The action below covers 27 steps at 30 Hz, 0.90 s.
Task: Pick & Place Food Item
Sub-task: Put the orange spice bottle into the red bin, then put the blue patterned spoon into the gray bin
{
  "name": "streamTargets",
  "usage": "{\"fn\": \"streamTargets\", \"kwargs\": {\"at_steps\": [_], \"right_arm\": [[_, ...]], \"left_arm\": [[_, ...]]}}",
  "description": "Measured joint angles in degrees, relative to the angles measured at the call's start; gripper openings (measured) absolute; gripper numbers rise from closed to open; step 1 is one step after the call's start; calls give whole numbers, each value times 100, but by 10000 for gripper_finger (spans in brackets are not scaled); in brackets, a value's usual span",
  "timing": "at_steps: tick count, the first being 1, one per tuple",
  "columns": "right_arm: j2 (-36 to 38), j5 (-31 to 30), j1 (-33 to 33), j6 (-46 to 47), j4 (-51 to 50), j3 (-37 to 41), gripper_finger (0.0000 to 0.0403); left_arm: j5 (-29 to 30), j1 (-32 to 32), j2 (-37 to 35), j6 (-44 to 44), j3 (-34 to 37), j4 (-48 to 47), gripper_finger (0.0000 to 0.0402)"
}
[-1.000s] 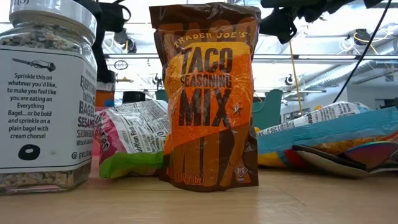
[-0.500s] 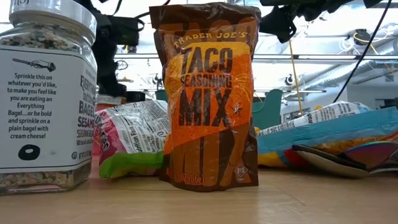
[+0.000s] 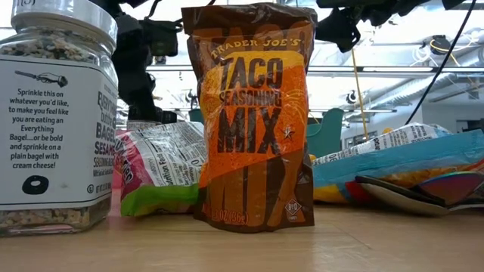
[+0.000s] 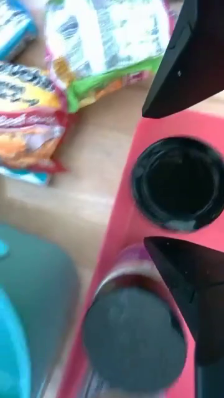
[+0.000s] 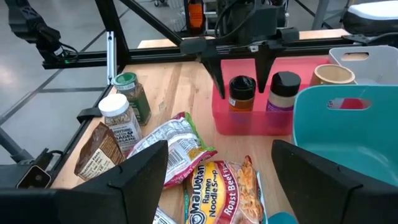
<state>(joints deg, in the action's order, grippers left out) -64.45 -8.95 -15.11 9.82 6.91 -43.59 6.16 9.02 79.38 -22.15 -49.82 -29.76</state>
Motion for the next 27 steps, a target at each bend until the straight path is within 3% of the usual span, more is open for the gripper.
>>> {"fn": "streamTargets", "kwargs": {"at_steps": [8, 12, 21, 27], "right_arm": [[2, 4, 0, -196, -402, 0, 279], [4, 4, 0, -203, -506, 0, 279], [7, 19, 0, 19, -737, 0, 279], [7, 18, 0, 421, -772, 375, 279]], "left_arm": [[-931, 0, -94, 367, -221, -96, 348], [-1021, 0, -337, 697, -326, 39, 344], [-37, 9, -1106, 1266, -323, 455, 346], [409, 43, -1205, 1254, -315, 589, 347]]}}
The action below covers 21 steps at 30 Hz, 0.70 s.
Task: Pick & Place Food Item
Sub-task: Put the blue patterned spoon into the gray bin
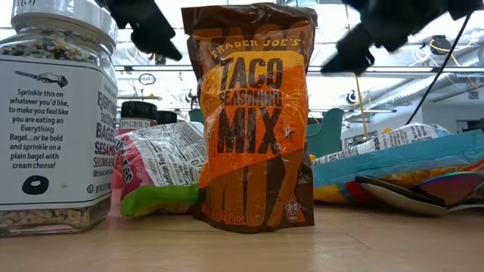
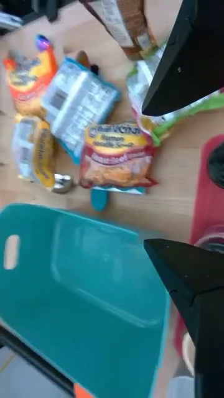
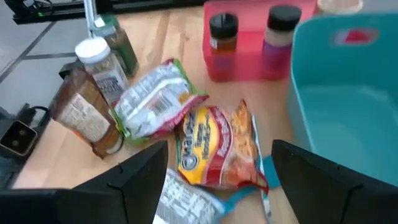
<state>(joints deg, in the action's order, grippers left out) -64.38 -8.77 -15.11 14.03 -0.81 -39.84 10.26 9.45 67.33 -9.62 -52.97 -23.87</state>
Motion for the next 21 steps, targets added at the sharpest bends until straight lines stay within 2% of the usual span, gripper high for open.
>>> {"fn": "streamTargets", "kwargs": {"at_steps": [4, 7, 10, 13, 17, 21], "right_arm": [[-4, 1, 0, 171, 227, 516, 279], [-4, 479, -53, 519, 287, 631, 279], [-13, 888, -458, 725, 564, 639, 279], [-139, 818, -1009, 615, 960, 573, 279], [-382, -244, -1616, 512, 339, 212, 279], [-529, -1234, -1489, 994, -650, 23, 279]], "left_arm": [[31, 5, 97, -85, -7, 8, 347], [33, 3, 93, -98, -2, 8, 347], [35, -8, 96, -100, -7, 23, 347], [37, -6, 97, -100, -4, 85, 347], [38, -6, 96, -102, -4, 161, 347], [44, -6, 96, -104, -4, 329, 347]]}}
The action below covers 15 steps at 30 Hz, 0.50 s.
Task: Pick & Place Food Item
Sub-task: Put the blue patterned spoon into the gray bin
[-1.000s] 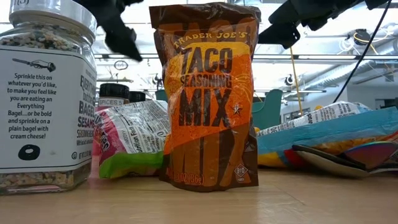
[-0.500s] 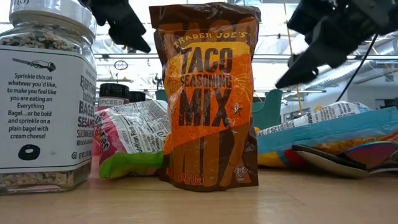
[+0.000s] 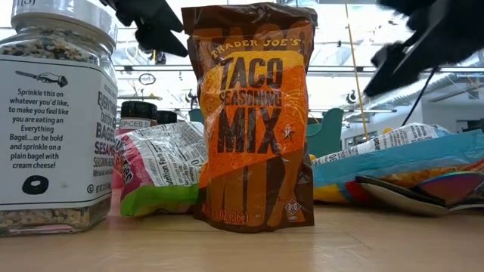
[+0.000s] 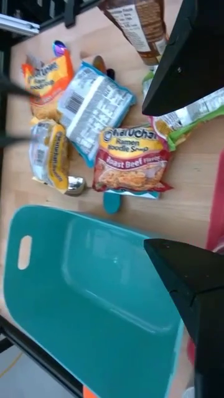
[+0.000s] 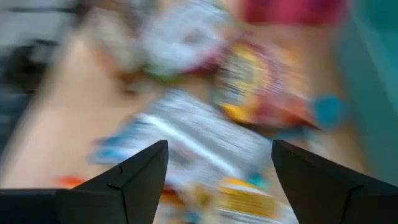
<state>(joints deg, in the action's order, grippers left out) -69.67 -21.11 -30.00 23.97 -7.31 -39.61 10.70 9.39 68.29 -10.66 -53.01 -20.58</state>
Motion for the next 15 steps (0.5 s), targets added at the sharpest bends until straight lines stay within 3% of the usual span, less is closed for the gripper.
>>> {"fn": "streamTargets", "kwargs": {"at_steps": [6, 15], "right_arm": [[-140, -22, 981, 661, -648, -3, 279], [-146, 1262, 2545, 934, -841, 105, 277]], "left_arm": [[-2, 0, 0, -60, 0, 96, 347], [-10, 2, 0, -188, 0, 81, 347]]}}
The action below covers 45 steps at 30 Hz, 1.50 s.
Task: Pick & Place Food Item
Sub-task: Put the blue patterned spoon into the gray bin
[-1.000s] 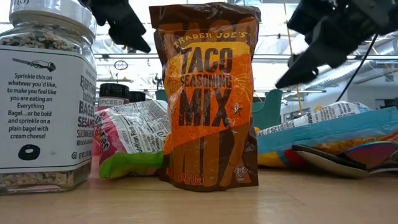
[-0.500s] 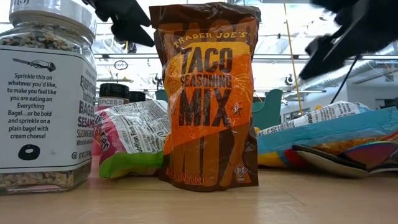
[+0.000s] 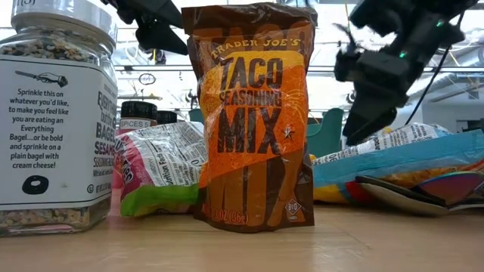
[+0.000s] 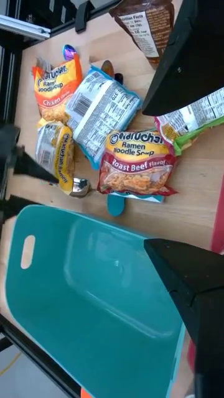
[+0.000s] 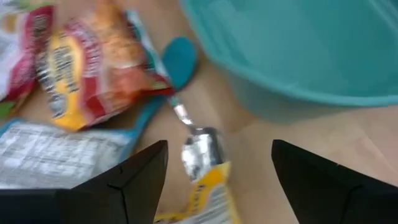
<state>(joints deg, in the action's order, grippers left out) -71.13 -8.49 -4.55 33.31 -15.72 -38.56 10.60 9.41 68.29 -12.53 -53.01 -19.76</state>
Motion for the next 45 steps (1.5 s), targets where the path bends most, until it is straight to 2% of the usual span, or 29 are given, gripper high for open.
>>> {"fn": "streamTargets", "kwargs": {"at_steps": [6, 10, 17, 23, 28, 32, 40, 43, 45], "right_arm": [[0, 470, 476, 8, 306, 464, 252], [0, 730, 498, 1, 1159, 907, 233], [-173, 717, 499, -153, 1998, 1340, 216], [-783, 701, 500, -171, 2509, 1345, 212], [-997, 697, 500, -171, 2609, 1330, 199], [-986, 791, 505, -174, 2594, 1333, 159], [-988, 949, 507, -405, 2563, 1339, 49], [-917, 1172, 495, -426, 2523, 1346, 15], [-822, 1389, 487, -572, 2503, 1349, 6]], "left_arm": [[-1, 2, 0, 2, 0, -7, 347], [-1, 2, 0, 4, 0, -7, 347], [-1, 2, 0, 5, 0, 19, 347], [1, 2, 0, 10, 0, 32, 347], [1, 2, 0, 11, 0, 22, 347], [1, 4, 0, 17, 0, 19, 347], [1, 4, 0, 16, 0, 19, 347], [1, 4, 0, 16, 0, 19, 347], [1, 4, 0, 15, 0, 19, 347]]}}
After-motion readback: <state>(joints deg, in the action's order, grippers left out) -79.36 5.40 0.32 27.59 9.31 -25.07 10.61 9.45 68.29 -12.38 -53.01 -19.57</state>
